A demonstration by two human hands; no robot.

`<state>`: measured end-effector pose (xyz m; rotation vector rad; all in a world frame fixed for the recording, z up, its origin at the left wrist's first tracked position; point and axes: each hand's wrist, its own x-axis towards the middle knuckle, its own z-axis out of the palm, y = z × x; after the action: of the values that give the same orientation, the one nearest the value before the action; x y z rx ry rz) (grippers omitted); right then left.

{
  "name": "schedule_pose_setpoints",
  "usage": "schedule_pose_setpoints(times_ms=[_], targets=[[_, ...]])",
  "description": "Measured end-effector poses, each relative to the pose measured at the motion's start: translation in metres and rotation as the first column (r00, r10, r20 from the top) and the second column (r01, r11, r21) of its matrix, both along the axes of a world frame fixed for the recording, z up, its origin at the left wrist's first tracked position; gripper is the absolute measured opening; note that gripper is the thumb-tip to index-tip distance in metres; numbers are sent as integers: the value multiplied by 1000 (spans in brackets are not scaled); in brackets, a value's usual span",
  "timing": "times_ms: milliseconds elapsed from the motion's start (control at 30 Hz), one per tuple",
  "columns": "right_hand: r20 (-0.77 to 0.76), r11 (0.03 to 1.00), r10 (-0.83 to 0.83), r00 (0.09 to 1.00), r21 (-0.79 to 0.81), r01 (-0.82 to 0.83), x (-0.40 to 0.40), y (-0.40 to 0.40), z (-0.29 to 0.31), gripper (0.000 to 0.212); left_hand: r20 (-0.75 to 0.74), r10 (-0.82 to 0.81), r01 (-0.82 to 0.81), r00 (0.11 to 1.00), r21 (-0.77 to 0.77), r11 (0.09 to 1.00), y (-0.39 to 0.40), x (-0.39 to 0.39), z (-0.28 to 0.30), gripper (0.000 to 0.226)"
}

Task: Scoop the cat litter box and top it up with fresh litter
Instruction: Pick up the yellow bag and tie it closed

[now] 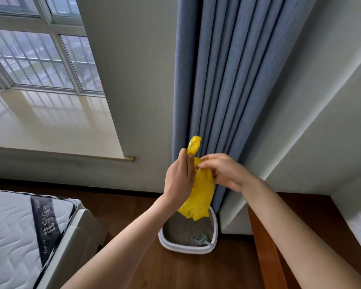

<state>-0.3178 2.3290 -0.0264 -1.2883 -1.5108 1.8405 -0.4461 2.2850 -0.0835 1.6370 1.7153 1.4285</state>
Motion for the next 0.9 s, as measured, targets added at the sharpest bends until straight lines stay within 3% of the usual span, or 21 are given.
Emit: schedule_pose_setpoints(times_ms=[67,133,200,267,367,467,567,633,733,800,833,900], targets=[[-264,963,-127,956,-263,56,4,2,-2,11,26,10,-10,1000,-21,1000,0,-2,0,31],[-483,904,-251,839,-427,25,7,0,-11,27,75,17,-15,997,-28,999,0,-3,2,35],[-599,901,-267,755,-434,-26,7,-7,-18,36,130,13,-6,991,-50,999,2,-3,6,37],[-622,936,-216,753,-351,-21,5,-13,-21,36,214,19,5,977,-109,994,4,-3,10,35],[-492,995,-59,869,-98,12,6,-15,-19,42,366,26,52,930,-200,978,6,-6,13,34],[-223,970,77,972,242,-21,10,-16,-15,43,473,21,120,881,-267,956,7,-10,16,28],[193,738,61,979,652,-174,8,-19,-11,30,517,31,151,856,-307,940,6,-10,21,23],[325,623,27,945,734,-270,5,-20,-6,20,544,25,197,839,-346,917,4,-9,25,24],[216,709,86,973,673,-212,7,-18,-5,12,603,27,249,797,-369,896,1,-11,31,21],[-22,842,75,997,537,-52,7,-18,-7,16,600,6,232,800,-319,919,1,-15,31,27],[-223,922,17,975,381,71,6,-19,-8,18,590,5,208,807,-292,934,2,-16,31,27],[-579,976,-208,789,-70,206,2,-20,-11,22,556,9,157,831,-251,955,3,-15,31,26]])
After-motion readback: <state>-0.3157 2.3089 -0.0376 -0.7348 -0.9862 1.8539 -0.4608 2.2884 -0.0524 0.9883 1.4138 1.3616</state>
